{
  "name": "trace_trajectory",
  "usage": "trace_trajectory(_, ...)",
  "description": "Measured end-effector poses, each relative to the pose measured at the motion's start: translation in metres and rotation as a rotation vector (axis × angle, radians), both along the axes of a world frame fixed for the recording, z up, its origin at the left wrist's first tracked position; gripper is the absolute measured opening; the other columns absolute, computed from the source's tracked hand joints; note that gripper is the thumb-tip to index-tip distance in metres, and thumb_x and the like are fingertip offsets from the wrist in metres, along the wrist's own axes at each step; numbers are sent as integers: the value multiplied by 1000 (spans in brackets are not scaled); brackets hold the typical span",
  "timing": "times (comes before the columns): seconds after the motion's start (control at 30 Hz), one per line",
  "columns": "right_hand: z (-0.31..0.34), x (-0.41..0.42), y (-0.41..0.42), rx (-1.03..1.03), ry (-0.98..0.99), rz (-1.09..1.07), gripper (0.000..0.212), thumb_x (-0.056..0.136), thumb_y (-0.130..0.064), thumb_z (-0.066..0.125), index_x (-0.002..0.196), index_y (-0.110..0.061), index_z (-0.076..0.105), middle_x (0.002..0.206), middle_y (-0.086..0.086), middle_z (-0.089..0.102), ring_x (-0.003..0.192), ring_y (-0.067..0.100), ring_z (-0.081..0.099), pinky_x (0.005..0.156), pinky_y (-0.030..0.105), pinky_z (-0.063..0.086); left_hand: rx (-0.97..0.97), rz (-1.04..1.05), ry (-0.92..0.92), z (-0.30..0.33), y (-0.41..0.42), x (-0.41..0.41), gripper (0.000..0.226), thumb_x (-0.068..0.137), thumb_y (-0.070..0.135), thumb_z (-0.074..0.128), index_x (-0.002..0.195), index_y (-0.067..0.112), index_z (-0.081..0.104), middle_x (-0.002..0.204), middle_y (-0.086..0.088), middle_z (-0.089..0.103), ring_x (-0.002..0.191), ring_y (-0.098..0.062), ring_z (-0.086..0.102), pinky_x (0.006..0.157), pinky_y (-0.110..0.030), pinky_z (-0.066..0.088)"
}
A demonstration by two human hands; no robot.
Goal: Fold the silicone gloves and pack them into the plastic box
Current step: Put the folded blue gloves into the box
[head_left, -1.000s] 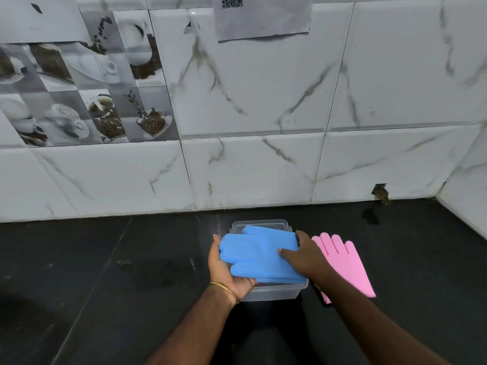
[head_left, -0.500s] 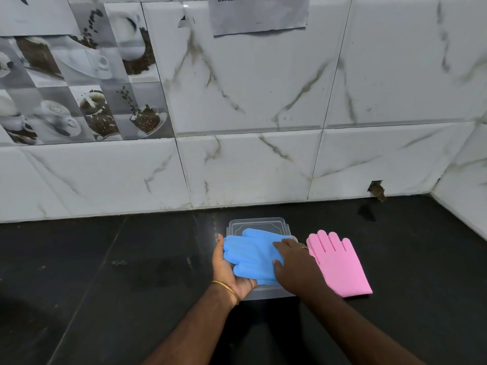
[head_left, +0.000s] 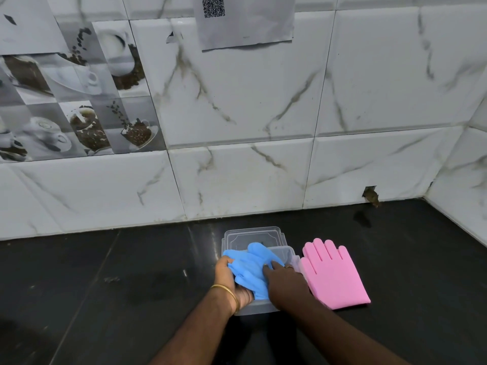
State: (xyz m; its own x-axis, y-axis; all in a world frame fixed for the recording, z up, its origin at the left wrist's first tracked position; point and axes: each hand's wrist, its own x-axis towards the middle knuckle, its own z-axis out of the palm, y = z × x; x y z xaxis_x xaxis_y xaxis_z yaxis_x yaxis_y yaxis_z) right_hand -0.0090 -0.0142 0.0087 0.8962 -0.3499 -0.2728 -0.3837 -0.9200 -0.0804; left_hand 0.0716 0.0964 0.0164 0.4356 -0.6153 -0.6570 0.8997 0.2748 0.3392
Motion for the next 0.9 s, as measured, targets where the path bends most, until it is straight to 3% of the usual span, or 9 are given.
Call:
trace_trajectory(0.13,0,4,0,-5,23,4,46,99,-22,40,144,-18,37,146,9,43,126,33,49,100,43,46,66,10,24,-2,-5,2,69,83,60,46,106,-2,67,107,-29,69,105,-43,63,80,-52,54)
trace_trajectory(0.23,1,8,-1,3,17,-11,37,100,-21,38,135,-20,49,136,6,52,123,28,53,98,39,46,135,-8,-4,0,-7,1,63,86,54,47,110,0,66,113,-27,68,108,-41,63,84,-50,53)
trace_trajectory(0.37,1,12,-2,53,21,-25,33,101,-25,41,128,-20,57,131,2,59,122,22,55,101,36,45,273,-183,-153,16,2,5,33,83,27,51,93,1,67,90,-22,72,86,-38,67,73,-43,56)
trace_trajectory(0.43,0,14,-1,62,22,-27,32,100,-26,41,126,-19,59,129,2,61,120,22,56,101,36,46,338,-311,-261,28,14,12,20,80,15,50,87,2,64,80,-20,70,77,-36,67,80,-44,56)
trace_trajectory(0.5,0,14,-1,64,25,-29,31,100,-24,41,124,-19,60,128,2,61,119,22,57,100,35,47,495,-491,-425,39,29,21,23,86,17,52,99,2,64,89,-16,71,80,-32,68,87,-45,54)
trace_trajectory(0.57,-1,16,-1,60,31,-28,32,100,-22,41,126,-18,58,131,3,60,121,22,55,101,35,46,753,-679,-659,52,40,30,31,90,28,58,106,3,64,95,-13,73,75,-26,70,78,-41,57)
trace_trajectory(0.7,-3,16,-2,61,40,-34,34,100,-21,41,131,-19,53,137,3,55,127,23,51,104,36,42,1322,-869,-1489,71,40,39,32,82,38,67,100,12,68,103,-7,72,93,-26,68,82,-31,52)
trace_trajectory(0.8,-4,14,-2,63,23,-37,35,100,-22,41,133,-20,52,139,3,53,128,23,50,105,36,41,1118,-858,-1733,72,19,29,12,84,27,66,93,21,68,104,1,70,100,-20,64,89,-28,50)
trace_trajectory(0.9,-5,14,-2,58,8,-36,34,99,-23,44,132,-19,52,137,5,55,126,24,51,104,35,42,1088,-1152,-1851,54,-5,22,17,85,19,66,101,19,71,113,-5,68,106,-25,63,94,-31,50)
